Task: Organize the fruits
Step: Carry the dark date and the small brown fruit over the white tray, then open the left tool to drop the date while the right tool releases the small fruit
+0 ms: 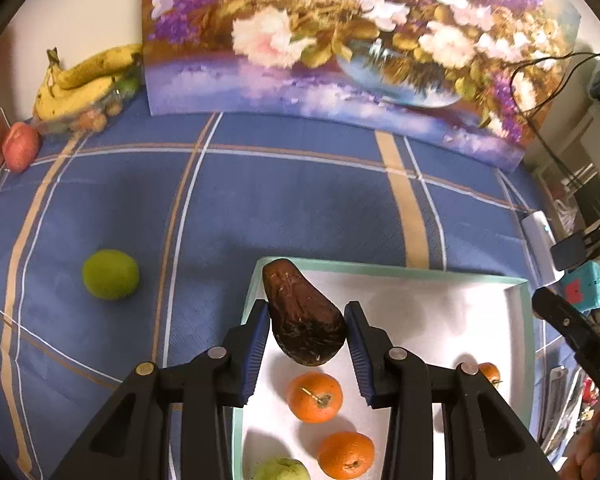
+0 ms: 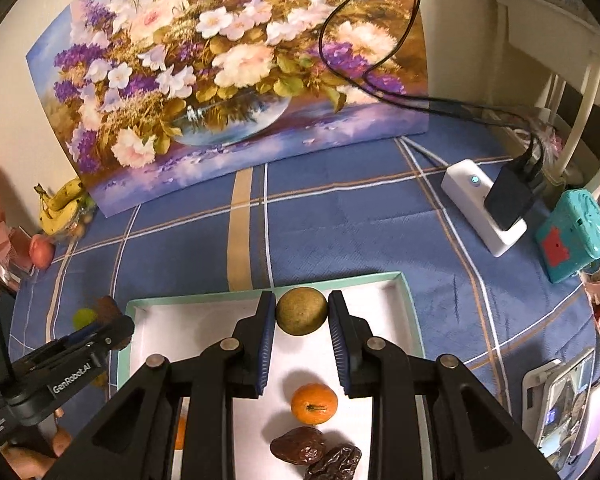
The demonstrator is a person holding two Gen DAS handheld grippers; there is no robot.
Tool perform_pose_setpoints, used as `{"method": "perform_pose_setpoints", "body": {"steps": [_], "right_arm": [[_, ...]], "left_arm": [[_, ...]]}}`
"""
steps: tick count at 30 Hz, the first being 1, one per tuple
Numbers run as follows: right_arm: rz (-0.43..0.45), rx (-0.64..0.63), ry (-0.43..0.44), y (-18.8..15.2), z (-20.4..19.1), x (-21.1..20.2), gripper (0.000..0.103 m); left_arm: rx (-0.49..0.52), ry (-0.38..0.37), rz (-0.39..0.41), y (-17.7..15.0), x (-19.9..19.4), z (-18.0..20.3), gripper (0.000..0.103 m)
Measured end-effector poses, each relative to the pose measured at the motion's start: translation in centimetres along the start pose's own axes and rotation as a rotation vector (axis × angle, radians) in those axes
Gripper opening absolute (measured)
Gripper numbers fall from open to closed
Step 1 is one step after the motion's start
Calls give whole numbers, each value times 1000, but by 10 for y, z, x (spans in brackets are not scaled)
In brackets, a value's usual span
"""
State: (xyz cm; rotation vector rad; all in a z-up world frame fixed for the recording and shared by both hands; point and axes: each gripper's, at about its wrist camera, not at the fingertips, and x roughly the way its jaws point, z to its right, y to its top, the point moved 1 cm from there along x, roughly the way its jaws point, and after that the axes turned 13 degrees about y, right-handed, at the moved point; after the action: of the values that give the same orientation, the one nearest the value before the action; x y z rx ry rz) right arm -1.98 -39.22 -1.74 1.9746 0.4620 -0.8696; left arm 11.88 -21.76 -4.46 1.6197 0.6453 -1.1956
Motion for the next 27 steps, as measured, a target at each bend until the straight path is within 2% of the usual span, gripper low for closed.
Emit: {"method": "perform_pose_setpoints", "body": {"steps": [11,27], "right_arm": [[-146,34,-33,-25,19,56,28],[-197,16,-73,-34,21,66,28]], "left_arm": [[18,19,-63,-13,27,5,41],[39,35,-80,-13,34,8,42]]}}
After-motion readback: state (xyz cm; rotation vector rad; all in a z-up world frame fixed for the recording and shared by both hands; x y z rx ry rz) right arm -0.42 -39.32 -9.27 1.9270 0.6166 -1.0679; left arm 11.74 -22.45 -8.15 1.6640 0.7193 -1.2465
